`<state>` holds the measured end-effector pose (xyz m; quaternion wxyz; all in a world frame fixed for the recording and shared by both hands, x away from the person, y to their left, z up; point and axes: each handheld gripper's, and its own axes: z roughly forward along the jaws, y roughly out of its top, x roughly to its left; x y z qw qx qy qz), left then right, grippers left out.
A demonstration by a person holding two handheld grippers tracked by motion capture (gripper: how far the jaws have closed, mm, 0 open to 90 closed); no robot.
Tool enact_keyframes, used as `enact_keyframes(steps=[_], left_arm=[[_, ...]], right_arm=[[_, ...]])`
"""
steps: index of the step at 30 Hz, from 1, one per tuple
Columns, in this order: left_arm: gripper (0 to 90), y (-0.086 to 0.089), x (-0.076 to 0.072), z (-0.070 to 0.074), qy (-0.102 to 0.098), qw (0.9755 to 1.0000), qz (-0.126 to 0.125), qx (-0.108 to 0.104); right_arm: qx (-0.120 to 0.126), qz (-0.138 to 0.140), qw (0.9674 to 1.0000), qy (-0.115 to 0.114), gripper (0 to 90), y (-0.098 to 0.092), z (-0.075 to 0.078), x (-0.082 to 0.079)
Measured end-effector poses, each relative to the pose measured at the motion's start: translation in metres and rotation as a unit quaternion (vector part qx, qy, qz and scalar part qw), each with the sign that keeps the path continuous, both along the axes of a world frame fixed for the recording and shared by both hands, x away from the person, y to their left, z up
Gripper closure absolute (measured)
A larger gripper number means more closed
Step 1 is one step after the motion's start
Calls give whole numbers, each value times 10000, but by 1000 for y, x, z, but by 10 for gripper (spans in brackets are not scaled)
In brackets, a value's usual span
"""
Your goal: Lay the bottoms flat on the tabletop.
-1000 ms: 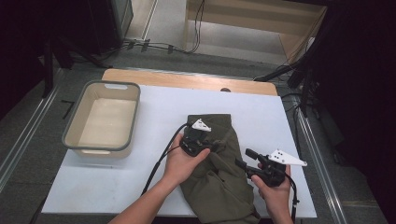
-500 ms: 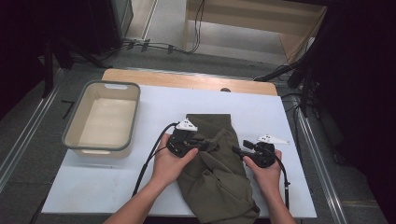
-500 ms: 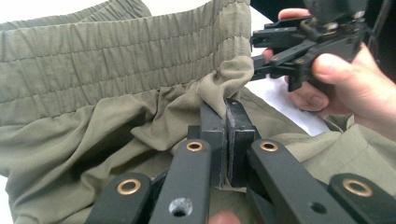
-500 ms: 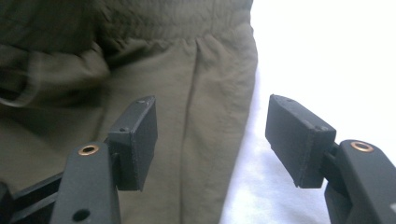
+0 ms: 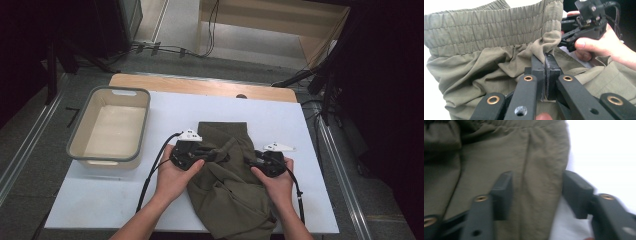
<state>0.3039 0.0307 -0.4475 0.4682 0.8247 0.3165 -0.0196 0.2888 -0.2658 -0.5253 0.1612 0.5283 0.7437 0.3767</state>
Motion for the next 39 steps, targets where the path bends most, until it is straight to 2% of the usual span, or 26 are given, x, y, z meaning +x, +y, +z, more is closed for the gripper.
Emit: enact_keyframes(steps=[3,5,8,13,15,21,25,32,34,35,37,39], left_arm=[[870,4,0,2,-9,10000,47,-23],[870,6,0,3,-25,10000,53,-25],[870,8,0,5,-43,9999,76,-50],[870,14,2,10,-78,9999,146,-36],[870,17,4,13,-105,9998,185,-48],[873,26,10,19,-159,9990,375,-171],[874,31,17,20,-170,9982,546,-179],[875,38,27,16,-145,9968,791,18],[875,38,28,14,-288,9944,966,316],[875,38,29,13,-311,9934,1028,395],[875,39,34,9,-266,9909,1201,539],[877,41,40,4,-138,9896,1329,538]], right_arm=[[-186,11,9998,-57,634,6,0,-2],[-80,41,10000,-9,786,4,0,-1],[42,154,9998,82,854,-2,1,-2],[166,80,9998,-79,866,-17,9,-7],[199,4,9997,-149,867,-29,14,-9],[57,-226,9995,-233,869,-62,21,-17],[24,-413,9986,-324,869,-86,25,-22],[-55,-745,9963,-431,869,-128,30,-28],[-106,-828,9954,-465,869,-139,32,-29],[-134,-860,9950,-497,869,-144,33,-29],[-226,-930,9940,-522,869,-152,35,-29],[-313,-974,9934,-521,869,-160,35,-27]])
